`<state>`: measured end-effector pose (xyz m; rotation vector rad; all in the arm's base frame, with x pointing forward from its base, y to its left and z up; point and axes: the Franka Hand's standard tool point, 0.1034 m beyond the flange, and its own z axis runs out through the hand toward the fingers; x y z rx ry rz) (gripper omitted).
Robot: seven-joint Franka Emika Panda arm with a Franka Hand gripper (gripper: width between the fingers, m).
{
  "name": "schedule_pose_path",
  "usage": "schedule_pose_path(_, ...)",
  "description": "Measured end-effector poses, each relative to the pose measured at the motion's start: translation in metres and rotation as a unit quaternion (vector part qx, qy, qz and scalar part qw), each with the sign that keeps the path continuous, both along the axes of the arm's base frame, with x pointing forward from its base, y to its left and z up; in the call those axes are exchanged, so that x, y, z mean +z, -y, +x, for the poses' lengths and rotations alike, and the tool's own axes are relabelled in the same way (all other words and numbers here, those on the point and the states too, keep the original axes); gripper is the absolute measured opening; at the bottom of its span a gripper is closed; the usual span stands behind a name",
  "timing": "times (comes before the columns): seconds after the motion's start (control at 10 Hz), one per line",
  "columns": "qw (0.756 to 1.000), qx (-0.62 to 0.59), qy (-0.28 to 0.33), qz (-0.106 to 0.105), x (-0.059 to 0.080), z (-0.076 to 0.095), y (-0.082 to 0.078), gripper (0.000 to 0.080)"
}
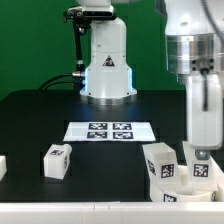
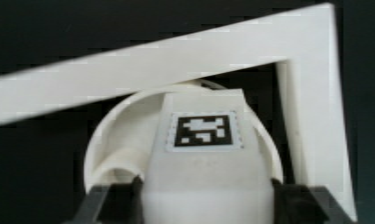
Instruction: Assemble stool
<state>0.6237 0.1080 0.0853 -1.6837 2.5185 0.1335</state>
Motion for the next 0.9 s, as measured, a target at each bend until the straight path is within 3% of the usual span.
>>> schedule_pose_path(0.1,0.999,-0.052,0.008,0.003,0.0,0.001,-0.002,0.0334)
schedule_pose_path(0.2,0.998,-0.055,0.006,0.004,-0.001,0.001,-0.002,0.039)
schedule_pose_path(0.3,0.999,-0.038,0.008,0.002,-0.001,0.001,-0.002,0.0562)
schedule_pose_path(0.4,1.0,-0.023,0.01,0.001,-0.001,0.001,-0.002,0.0562)
schedule_pose_path(0.5,1.0,0.017,-0.005,0.003,0.001,-0.004,-0.007,0.0627)
schedule_pose_path(0.6,0.995,0.1,0.01,0.003,0.009,-0.003,-0.009,0.0643)
schedule_pose_path(0.9,0.963,0.267,0.037,-0.001,0.014,-0.003,-0.014,0.0648)
